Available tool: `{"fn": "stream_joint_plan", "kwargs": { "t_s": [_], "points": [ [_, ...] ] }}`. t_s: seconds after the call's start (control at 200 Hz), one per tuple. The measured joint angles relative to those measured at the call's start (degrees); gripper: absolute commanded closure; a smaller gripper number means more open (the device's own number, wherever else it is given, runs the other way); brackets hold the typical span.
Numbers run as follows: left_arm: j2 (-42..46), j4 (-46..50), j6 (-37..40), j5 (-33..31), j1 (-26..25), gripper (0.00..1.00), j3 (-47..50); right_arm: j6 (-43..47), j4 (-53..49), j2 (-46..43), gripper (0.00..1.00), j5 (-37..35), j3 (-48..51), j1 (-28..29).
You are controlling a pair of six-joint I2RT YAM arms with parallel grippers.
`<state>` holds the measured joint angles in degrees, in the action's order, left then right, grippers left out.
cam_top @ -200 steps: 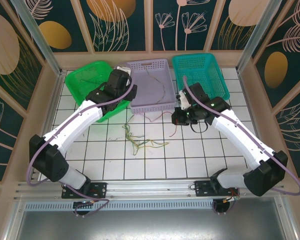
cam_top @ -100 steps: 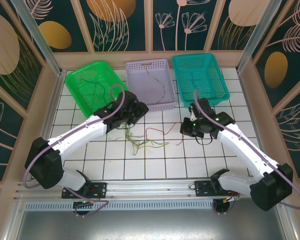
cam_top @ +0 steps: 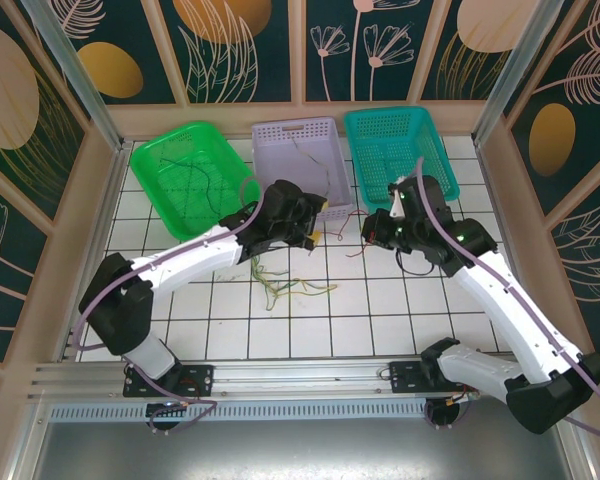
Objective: Untangle the cables
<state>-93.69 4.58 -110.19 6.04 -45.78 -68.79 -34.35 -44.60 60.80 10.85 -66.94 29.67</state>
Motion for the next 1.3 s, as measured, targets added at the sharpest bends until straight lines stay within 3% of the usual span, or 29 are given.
{"fn": "stream_joint_plan", "kwargs": {
  "t_s": [0.29, 0.576, 0.861, 1.041, 1.181, 1.296],
  "points": [
    [-0.98, -0.09, -6.25, 0.74, 0.00, 0.26, -0.57, 1.42, 2.38, 0.00, 1.00, 4.72, -3.23, 0.00],
    [-2.89, -0.72, -8.44, -0.83, 0.20, 0.33, 1.62, 1.40, 3.87, -0.70, 1.00, 9.70, -4.55, 0.00],
    [-2.67, 0.74, -8.72, -2.36, 1.95, 0.51, 7.13, 1.40, 3.91, -1.51, 1.00, 10.51, -5.62, 0.00],
    [-0.42, 1.20, -8.41, -2.95, 3.41, 0.68, 9.51, 1.42, 3.87, -1.51, 1.00, 10.47, -5.68, 0.00],
    [1.66, 1.33, -8.02, -3.50, 4.52, 0.87, 11.37, 1.66, 3.65, -1.51, 1.00, 10.23, -5.68, -0.02],
    [3.26, 1.64, -7.78, -3.52, 5.51, 0.93, 12.83, 2.29, 3.58, -1.51, 1.00, 10.03, -5.68, -0.02]
  ]
}}
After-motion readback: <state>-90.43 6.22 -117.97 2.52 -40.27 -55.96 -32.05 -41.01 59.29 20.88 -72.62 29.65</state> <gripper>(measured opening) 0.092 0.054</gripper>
